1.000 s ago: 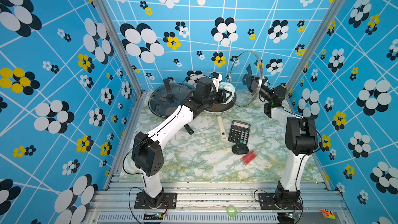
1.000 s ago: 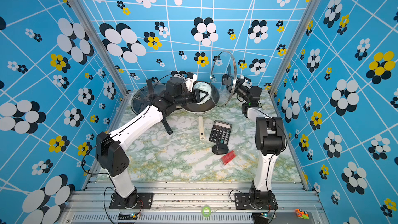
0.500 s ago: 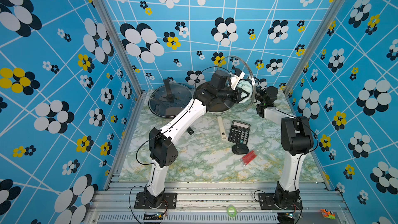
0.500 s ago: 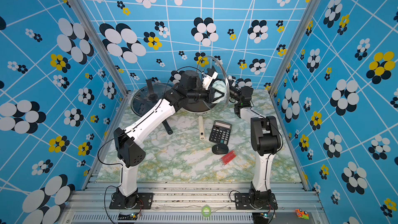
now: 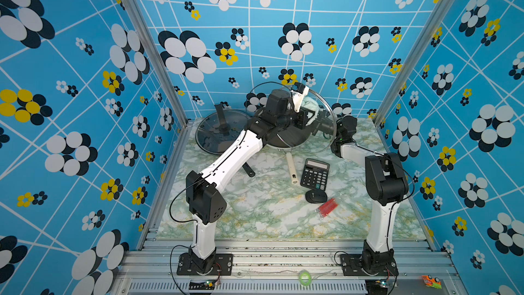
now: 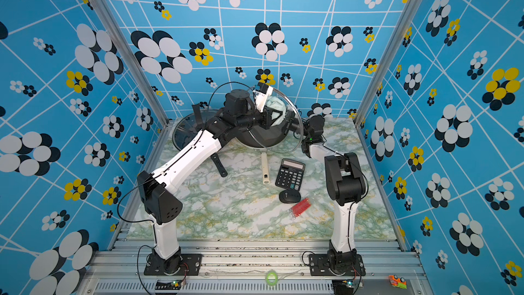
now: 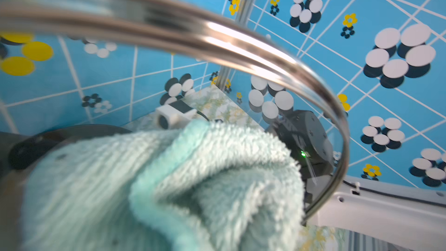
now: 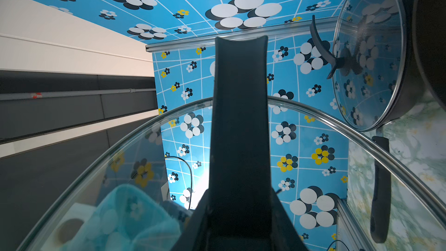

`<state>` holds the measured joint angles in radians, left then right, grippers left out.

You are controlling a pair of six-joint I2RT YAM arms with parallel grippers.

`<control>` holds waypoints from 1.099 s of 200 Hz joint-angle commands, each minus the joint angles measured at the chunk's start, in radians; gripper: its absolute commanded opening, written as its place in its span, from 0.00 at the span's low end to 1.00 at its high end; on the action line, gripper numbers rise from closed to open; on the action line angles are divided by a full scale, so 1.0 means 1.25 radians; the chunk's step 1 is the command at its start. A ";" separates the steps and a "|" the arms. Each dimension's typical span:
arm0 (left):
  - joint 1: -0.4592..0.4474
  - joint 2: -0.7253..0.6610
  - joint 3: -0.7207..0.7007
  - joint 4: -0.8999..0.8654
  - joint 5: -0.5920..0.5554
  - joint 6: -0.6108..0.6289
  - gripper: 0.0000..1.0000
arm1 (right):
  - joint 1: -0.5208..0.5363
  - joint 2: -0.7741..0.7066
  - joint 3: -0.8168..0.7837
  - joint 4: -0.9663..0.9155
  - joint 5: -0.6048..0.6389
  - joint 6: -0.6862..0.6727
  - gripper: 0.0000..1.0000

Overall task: Wipe the pot lid with a cloth
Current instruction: Wipe the pot lid.

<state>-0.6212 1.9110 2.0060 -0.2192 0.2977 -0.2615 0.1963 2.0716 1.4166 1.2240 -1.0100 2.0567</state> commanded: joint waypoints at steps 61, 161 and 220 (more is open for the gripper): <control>0.106 -0.074 -0.198 0.214 -0.231 -0.046 0.00 | 0.024 -0.105 0.057 0.145 -0.016 -0.010 0.00; 0.024 -0.031 -0.293 0.254 -0.074 -0.162 0.00 | 0.025 0.002 0.302 0.145 0.174 -0.016 0.00; -0.049 -0.002 -0.103 0.180 0.151 -0.095 0.00 | 0.023 0.058 0.318 0.124 0.251 -0.060 0.00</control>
<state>-0.6312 1.9011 1.7493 0.0082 0.2844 -0.4290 0.2016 2.1429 1.7756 1.3029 -0.8211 2.0022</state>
